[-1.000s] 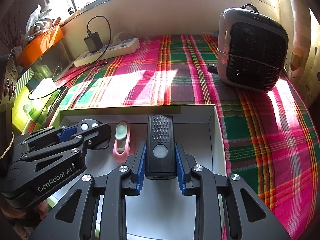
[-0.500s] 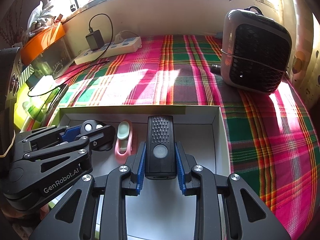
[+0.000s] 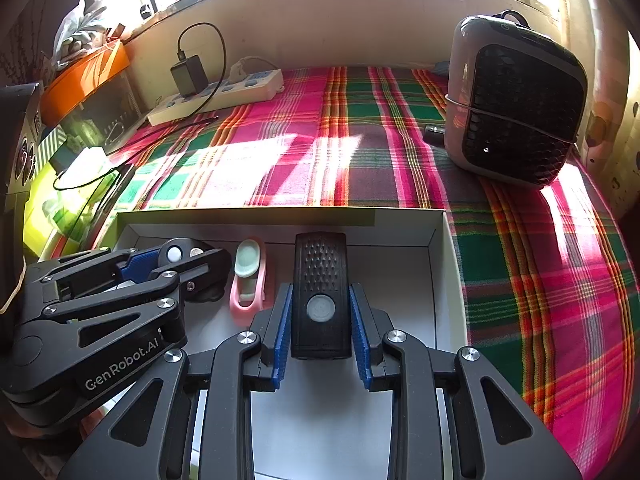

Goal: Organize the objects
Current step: 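Lower the puck and remote into the tray and open both grippers, then withdraw both grippers from the tray toward the remaining items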

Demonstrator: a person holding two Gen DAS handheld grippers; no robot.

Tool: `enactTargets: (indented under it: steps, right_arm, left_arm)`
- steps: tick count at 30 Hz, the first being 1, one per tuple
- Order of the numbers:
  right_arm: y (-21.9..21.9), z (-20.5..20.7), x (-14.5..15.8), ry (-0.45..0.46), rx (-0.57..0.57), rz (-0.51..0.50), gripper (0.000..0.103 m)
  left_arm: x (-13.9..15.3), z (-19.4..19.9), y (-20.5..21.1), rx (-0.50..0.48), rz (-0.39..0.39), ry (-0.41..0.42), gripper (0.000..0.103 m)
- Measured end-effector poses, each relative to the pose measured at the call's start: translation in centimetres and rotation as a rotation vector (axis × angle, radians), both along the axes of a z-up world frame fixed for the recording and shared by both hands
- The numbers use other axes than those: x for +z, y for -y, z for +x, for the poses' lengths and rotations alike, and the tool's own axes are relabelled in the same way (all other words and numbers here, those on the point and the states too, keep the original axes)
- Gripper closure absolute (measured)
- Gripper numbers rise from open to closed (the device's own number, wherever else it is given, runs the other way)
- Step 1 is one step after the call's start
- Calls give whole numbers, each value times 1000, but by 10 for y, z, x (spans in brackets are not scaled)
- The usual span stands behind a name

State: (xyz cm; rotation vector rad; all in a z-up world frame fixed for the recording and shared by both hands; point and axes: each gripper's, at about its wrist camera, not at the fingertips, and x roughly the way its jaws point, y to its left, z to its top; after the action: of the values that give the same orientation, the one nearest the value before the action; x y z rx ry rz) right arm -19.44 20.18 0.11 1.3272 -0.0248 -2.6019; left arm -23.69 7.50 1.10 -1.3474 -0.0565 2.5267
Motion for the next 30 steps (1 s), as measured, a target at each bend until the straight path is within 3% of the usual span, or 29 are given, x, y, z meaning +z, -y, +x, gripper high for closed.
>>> enactTargets:
  steps: [8, 22, 30]
  right_arm:
    - [-1, 1, 2, -5, -8, 4, 74]
    - [-7, 12, 8, -24, -43, -4, 62]
    - [-13, 27, 16, -50, -61, -22, 62]
  left_arm:
    - [0, 1, 1, 6, 13, 5, 68]
    - [7, 13, 6, 30, 4, -16, 68]
    - [19, 32, 11, 52, -26, -62, 68]
